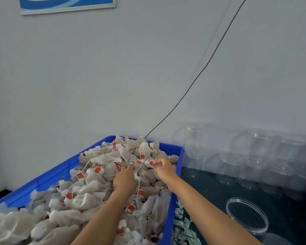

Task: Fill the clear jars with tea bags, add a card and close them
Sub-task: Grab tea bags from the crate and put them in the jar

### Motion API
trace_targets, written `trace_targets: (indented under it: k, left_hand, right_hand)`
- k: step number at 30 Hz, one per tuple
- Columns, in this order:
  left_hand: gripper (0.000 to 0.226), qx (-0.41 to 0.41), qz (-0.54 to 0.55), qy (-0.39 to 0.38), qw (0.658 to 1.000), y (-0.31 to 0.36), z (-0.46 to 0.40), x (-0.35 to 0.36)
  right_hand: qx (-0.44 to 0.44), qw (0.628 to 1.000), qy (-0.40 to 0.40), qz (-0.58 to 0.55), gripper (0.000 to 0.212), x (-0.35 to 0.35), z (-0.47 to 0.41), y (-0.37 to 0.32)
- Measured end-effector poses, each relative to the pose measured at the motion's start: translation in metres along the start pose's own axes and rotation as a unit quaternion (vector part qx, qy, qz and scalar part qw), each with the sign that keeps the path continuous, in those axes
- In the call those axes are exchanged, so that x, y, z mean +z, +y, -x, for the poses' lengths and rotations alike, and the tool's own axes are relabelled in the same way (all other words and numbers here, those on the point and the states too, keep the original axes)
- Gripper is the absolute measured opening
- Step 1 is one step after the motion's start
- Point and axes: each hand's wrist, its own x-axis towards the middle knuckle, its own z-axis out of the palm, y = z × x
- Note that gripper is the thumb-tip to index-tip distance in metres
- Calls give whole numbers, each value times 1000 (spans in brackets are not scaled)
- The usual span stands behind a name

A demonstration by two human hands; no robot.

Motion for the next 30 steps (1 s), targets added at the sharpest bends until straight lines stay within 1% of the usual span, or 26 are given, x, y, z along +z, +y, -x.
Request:
trace_targets:
  k: [4,6,8,11,14,15,17,18,20,22,24,26,28,30]
  left_hand:
    - [66,22,-116,-19,993,2,-9,21]
    - [70,27,-162,-20,986,1,-12,27]
    - [64,30,-180,-25,983,-1,-16,29]
    - [45,46,-196,-29,979,-1,-17,30]
    - [24,65,-160,3,985,-3,-16,29]
    - [18,64,-121,21,990,-5,-16,27]
    - [14,41,-5,49,998,-7,-16,22]
    - [13,21,56,63,996,-8,-16,19]
    - [7,-24,165,90,982,-7,-14,11]
    - [6,-44,224,103,968,-7,-14,4]
    - [10,-48,219,98,969,-9,-16,-4]
    - [14,-38,183,84,979,-9,-18,-12]
    - [17,-28,168,62,983,-4,-19,-21]
    - [17,-23,211,42,976,4,-19,-29]
  right_hand:
    - [16,996,5,82,31,11,-26,9]
    - [18,992,-5,126,37,12,-39,13]
    - [1,983,-23,183,43,14,-50,14]
    - [-32,969,-45,239,51,17,-62,15]
    - [-42,937,-66,342,52,20,-68,16]
    - [-46,927,-54,367,46,21,-68,17]
    - [-64,917,0,393,27,21,-67,16]
    - [-72,918,20,388,21,20,-65,16]
    - [-74,937,32,338,18,20,-62,16]
    - [-84,961,43,261,16,18,-59,14]
    - [-99,978,58,176,13,13,-54,10]
    - [-102,991,47,73,15,9,-48,4]
    - [-110,993,17,-26,13,8,-39,-3]
    - [-118,987,-35,-106,8,9,-30,-9]
